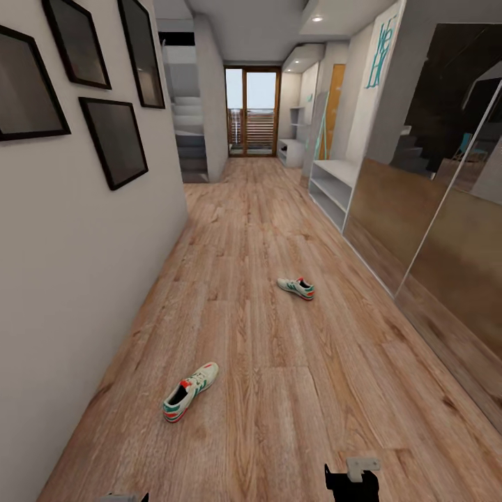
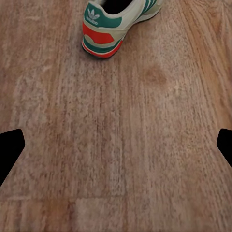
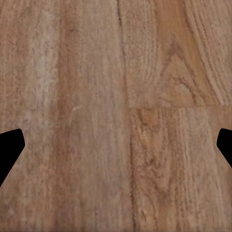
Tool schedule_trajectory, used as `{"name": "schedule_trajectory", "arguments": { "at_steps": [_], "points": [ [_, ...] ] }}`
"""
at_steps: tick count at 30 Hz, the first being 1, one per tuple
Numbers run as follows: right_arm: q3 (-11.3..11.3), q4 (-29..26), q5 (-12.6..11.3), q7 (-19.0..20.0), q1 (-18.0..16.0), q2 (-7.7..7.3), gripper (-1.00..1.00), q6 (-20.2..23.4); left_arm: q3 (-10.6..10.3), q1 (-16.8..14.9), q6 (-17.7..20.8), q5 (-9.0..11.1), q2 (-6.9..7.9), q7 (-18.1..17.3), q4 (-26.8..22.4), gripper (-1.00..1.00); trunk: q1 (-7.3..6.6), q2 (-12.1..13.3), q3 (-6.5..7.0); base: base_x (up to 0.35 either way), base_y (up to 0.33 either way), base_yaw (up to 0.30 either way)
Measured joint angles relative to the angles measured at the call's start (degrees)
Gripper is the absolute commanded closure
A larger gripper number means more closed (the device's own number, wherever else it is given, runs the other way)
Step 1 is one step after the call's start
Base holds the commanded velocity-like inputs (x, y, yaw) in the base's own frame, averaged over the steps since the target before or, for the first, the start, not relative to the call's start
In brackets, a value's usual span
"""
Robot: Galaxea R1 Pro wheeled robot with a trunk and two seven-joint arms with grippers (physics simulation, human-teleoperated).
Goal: Pick up the two gym shoes and the two sandals from the corridor floor and place them onto the hallstand (shoe rack) in the corridor, making sure they are on the rack and not on the floor. Arrange them so the two gym shoes are next to each other and the two sandals are next to each other.
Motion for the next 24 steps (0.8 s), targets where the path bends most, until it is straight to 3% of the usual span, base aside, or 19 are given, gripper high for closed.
{"name": "schedule_trajectory", "arguments": {
  "at_steps": [24],
  "points": [
    [0.0, 0.0, 0.01, 0.0, 0.0, -0.06, -1.0, -0.01, -0.01, 0.0, 0.0, 0.0, 0.0, 0.0, 0.0, -1.0, 0.0, 0.0, 0.0, 0.0, 0.0, 0.0]
  ]
}}
